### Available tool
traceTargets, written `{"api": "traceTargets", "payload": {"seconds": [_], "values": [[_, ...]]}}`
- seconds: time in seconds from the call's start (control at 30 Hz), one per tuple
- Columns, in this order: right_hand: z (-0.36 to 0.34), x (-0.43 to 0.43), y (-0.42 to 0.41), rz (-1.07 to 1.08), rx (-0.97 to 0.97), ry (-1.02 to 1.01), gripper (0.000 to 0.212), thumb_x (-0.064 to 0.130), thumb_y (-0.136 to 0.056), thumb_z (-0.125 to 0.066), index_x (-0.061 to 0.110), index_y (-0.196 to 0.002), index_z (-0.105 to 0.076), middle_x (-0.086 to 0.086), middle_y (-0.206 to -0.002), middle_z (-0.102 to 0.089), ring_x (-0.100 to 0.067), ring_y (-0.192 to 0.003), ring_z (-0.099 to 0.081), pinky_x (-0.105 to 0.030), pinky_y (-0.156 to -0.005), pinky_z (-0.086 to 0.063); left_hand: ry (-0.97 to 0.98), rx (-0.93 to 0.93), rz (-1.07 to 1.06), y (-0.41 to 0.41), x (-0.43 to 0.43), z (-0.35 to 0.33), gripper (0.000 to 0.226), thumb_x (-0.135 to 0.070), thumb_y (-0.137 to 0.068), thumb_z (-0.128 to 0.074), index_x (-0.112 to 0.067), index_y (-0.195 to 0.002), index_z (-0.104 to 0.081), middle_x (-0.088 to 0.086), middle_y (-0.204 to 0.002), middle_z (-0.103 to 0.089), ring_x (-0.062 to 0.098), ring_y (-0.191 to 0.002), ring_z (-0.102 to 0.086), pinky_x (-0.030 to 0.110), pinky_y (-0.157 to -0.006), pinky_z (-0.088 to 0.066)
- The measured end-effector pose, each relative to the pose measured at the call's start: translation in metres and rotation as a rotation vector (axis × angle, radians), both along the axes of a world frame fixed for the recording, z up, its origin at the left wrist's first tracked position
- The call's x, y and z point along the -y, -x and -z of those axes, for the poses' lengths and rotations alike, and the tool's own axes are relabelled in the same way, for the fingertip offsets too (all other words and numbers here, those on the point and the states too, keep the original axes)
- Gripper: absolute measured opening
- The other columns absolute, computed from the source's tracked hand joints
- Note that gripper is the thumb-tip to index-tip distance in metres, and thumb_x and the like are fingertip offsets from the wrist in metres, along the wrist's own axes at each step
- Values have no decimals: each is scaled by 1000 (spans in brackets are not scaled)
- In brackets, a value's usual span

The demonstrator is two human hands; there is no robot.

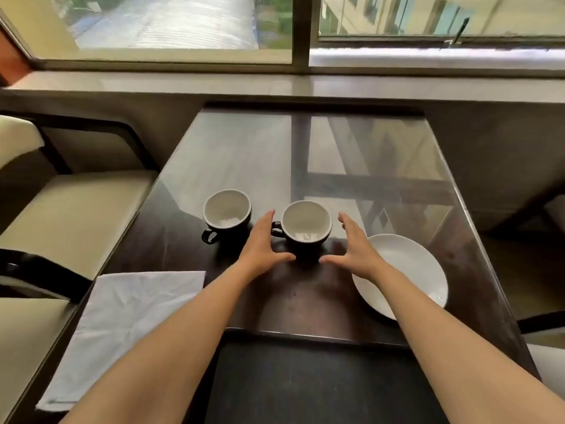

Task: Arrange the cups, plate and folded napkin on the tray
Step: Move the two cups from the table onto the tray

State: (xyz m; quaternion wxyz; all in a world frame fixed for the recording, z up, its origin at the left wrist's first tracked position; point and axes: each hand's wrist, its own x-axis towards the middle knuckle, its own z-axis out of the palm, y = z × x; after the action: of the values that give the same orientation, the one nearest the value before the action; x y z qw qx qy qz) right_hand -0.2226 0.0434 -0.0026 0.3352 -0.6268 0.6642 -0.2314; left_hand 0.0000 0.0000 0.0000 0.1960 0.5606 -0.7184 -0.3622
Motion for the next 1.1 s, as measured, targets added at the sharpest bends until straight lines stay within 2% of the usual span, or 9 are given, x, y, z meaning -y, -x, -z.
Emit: {"api": "traceTargets", "payload": {"seconds": [0.1, 0.17, 0.3, 0.43, 0.67, 0.8, 0.87, 0.93, 1.1], "values": [[2, 11, 0, -14, 38, -13, 114, 32, -63, -84, 12, -147, -10, -7, -155, -18, -23, -141, -23, -44, -116, -24, -12, -23, 53, 2, 12, -3, 110, -20, -60, -86, -11, -146, -18, 6, -147, -35, 6, -119, -41, -4, -87, -23], [1, 18, -2, -28, 54, -24, 112, 29, -62, -85, 13, -147, -13, -8, -153, -23, -23, -139, -26, -44, -114, -27, -35, -58, 87, 4, 21, -2, 104, -14, -59, -86, -14, -143, -25, 5, -138, -44, 9, -113, -49, -3, -77, -35], [1, 25, -11, -30, 253, -40, 96, 17, -63, -84, 16, -140, -26, -4, -140, -38, -20, -128, -40, -34, -107, -37, -55, -73, 157, 4, 30, 0, 92, -12, -58, -86, -18, -136, -37, 2, -129, -55, 17, -114, -55, 27, -92, -48], [3, 25, -15, 17, 378, -75, 92, 12, -65, -82, 18, -137, -26, -3, -136, -40, -17, -123, -43, -26, -97, -39, -73, -72, 188, 4, 36, -2, 89, -12, -60, -85, -18, -135, -39, 0, -125, -57, 10, -104, -55, 14, -82, -43], [-4, 16, -9, 0, 403, -112, 89, 12, -66, -82, 20, -136, -29, 2, -130, -43, -16, -121, -45, -25, -92, -40, -78, -91, 175, 6, 23, -6, 87, -12, -59, -86, -17, -133, -40, 0, -123, -55, 13, -103, -55, 20, -82, -44], [-16, 7, -7, 2, 456, -112, 87, 8, -66, -81, 21, -136, -30, -1, -133, -44, -19, -121, -46, -25, -92, -43, -88, -164, 174, 8, 13, -18, 81, -6, -61, -84, -16, -130, -43, 1, -120, -58, 9, -101, -58, 4, -73, -47], [-24, 2, -5, -11, 473, -111, 85, 7, -66, -80, 22, -135, -32, -2, -133, -44, -19, -121, -47, -28, -95, -45, -80, -192, 182, 7, 7, -26, 78, -8, -61, -85, -17, -127, -45, -3, -114, -58, -2, -93, -59, 1, -70, -45], [-35, -4, -3, -22, 483, -98, 84, 6, -67, -80, 24, -133, -33, -2, -132, -45, -18, -121, -48, -27, -94, -46, -60, -205, 181, 7, 1, -36, 75, -13, -61, -86, -23, -123, -46, -6, -110, -58, -8, -91, -58, 2, -71, -46], [-73, -25, 2, -40, 482, -53, 84, 8, -67, -80, 26, -133, -33, -1, -131, -47, -17, -121, -48, -28, -97, -44, 12, -201, 186, 9, -20, -69, 78, -21, -60, -86, -23, -126, -45, -5, -115, -60, 9, -104, -60, 21, -87, -48]]}}
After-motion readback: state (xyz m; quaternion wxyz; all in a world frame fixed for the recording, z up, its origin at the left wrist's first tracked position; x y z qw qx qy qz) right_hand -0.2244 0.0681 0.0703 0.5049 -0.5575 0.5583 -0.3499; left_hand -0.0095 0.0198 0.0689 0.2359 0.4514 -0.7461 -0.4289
